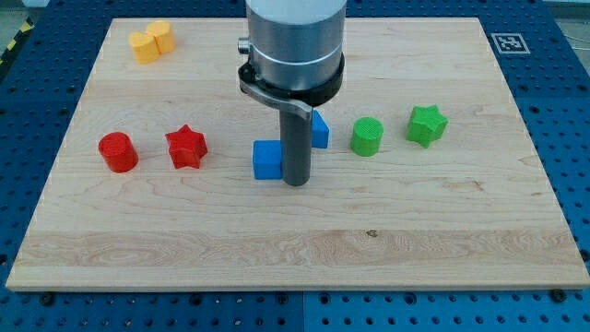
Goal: Slightly move the blue cube towards top
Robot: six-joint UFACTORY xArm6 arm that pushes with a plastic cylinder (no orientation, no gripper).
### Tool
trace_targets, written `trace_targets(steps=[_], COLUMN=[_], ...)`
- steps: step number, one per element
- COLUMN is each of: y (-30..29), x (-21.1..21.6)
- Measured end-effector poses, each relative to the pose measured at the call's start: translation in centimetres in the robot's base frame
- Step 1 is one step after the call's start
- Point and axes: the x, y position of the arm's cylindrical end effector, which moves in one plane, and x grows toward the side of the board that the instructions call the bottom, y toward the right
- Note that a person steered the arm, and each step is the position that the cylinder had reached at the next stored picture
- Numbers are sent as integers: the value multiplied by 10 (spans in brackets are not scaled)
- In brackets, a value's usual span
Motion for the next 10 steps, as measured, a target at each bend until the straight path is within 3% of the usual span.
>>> trace_targets(steps=[2,7,10], y=[0,-15,-24], x=[23,-33,-38])
